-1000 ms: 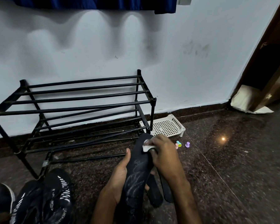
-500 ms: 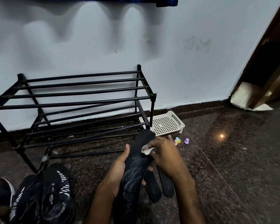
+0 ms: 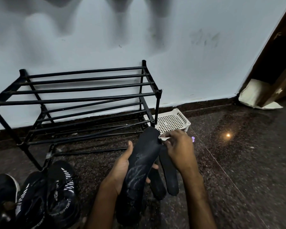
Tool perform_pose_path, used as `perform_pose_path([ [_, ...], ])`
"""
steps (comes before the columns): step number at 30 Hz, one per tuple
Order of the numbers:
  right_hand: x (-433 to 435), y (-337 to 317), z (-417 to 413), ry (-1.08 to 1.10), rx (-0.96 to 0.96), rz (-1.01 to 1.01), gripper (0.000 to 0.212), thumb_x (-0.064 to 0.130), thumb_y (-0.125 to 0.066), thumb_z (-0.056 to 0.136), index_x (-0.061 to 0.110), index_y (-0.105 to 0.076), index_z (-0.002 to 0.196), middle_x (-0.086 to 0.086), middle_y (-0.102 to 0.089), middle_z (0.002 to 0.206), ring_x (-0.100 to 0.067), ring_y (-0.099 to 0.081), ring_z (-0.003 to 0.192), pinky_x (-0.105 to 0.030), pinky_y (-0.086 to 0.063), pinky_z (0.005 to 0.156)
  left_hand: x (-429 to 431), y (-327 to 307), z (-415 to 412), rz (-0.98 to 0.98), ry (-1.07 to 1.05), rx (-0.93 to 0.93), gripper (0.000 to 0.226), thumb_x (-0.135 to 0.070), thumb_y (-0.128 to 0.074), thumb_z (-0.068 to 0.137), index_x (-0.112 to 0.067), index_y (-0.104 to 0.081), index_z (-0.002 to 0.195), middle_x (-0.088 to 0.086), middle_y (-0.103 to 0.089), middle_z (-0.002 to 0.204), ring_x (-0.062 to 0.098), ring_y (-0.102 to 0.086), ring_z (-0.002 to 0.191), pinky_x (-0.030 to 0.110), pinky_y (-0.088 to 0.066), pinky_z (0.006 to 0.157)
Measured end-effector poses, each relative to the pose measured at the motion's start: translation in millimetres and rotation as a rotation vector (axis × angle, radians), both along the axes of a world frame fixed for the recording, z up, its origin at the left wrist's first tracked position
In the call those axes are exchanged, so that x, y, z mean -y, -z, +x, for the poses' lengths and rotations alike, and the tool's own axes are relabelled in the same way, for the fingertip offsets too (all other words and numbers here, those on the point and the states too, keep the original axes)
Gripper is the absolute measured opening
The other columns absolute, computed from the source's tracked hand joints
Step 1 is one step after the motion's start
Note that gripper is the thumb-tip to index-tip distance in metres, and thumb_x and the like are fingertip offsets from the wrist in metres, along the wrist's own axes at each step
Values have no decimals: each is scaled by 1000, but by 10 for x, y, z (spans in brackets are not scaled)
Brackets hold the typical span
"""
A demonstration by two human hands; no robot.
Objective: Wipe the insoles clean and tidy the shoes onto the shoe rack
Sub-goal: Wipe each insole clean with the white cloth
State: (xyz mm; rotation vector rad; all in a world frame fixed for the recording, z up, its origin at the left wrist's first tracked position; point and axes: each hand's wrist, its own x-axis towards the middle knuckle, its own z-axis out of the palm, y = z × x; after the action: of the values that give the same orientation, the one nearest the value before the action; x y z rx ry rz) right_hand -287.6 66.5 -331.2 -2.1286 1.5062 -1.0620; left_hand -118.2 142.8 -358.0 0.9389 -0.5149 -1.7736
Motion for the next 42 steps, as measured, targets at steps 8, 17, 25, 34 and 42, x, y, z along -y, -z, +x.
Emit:
perform_pose_path([
  [8, -168, 172, 42, 0, 458, 251, 10, 13, -74, 84, 23, -72, 87, 10, -74, 86, -2, -68, 82, -23, -51, 77, 30, -28, -29, -57, -51, 11, 79, -66, -28, 93, -4, -76, 104, 34, -67, 101, 33, -69, 66, 37, -58, 50],
  [17, -189, 266, 127, -35, 635, 360, 14, 9, -76, 82, 21, -71, 87, 3, -75, 90, -16, -71, 88, -41, -57, 84, 31, 31, -27, -46, -118, 39, 73, -62, -39, 92, -4, -60, 130, 27, -67, 114, 30, -71, 81, 41, -60, 56],
  [25, -169, 221, 244, 93, 806, 301, 11, 8, -73, 84, 18, -69, 86, 2, -74, 84, -12, -68, 78, -33, -56, 74, -42, 45, -31, -79, -58, 56, 67, -57, -39, 94, -3, -69, 118, 31, -64, 118, 34, -71, 91, 42, -60, 73],
  [34, -232, 210, 207, -143, 48, 17, 19, 5, -70, 80, 19, -73, 93, 10, -58, 96, -6, -60, 88, -27, -52, 80, 9, -21, -61, 5, -149, -11, 66, -56, -37, 95, 0, -68, 111, 22, -72, 102, 31, -73, 78, 42, -62, 68],
  [42, -219, 203, 176, -75, 40, -65, 20, 2, -67, 77, 14, -73, 91, 10, -61, 92, -6, -60, 82, -28, -53, 78, 9, -29, -102, 25, -129, 30, 67, -60, -36, 95, -6, -64, 123, 21, -69, 116, 32, -72, 93, 54, -58, 72],
])
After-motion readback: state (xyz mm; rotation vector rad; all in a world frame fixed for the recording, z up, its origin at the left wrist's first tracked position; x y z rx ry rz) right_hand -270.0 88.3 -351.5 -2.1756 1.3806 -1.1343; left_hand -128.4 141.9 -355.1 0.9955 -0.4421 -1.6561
